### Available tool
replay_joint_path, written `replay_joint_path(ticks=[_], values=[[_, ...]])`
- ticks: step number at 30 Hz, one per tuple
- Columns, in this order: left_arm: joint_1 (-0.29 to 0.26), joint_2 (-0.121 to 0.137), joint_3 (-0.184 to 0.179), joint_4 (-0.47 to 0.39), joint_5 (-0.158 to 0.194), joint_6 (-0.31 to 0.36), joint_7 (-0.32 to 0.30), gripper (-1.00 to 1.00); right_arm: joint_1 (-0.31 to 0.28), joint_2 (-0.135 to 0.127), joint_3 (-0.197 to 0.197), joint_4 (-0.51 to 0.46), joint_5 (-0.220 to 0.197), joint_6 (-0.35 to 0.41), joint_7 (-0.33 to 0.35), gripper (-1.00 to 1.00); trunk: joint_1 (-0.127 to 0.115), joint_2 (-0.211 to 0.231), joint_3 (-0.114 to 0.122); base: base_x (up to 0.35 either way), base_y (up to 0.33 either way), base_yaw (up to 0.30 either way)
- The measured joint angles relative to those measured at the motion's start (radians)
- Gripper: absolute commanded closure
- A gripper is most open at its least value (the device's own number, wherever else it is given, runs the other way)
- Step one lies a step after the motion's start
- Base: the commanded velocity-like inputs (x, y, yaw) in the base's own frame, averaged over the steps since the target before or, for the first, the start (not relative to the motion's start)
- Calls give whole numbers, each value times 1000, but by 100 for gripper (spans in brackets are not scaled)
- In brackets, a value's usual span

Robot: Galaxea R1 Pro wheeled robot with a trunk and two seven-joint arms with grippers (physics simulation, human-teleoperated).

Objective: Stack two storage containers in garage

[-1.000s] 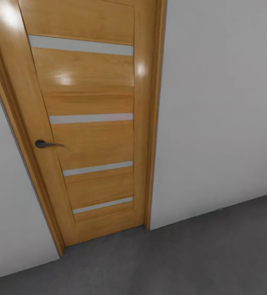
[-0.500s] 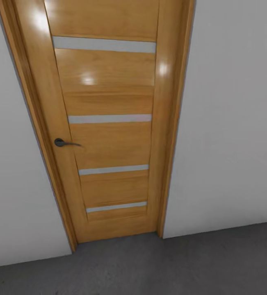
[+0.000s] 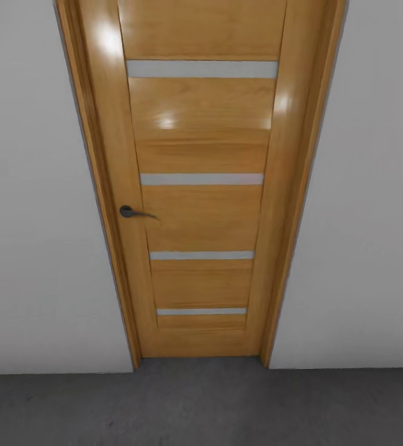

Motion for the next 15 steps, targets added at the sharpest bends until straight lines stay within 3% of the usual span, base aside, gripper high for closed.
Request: replay_joint_path(ticks=[6,15], values=[[0,1,0,0,0,0,0,-100,0,0,0,0,0,0,0,-100,0,0,0,0,0,269],[0,1,0,0,0,0,0,-100,0,0,0,0,0,-1,0,-100,0,0,0,0,0,45]])
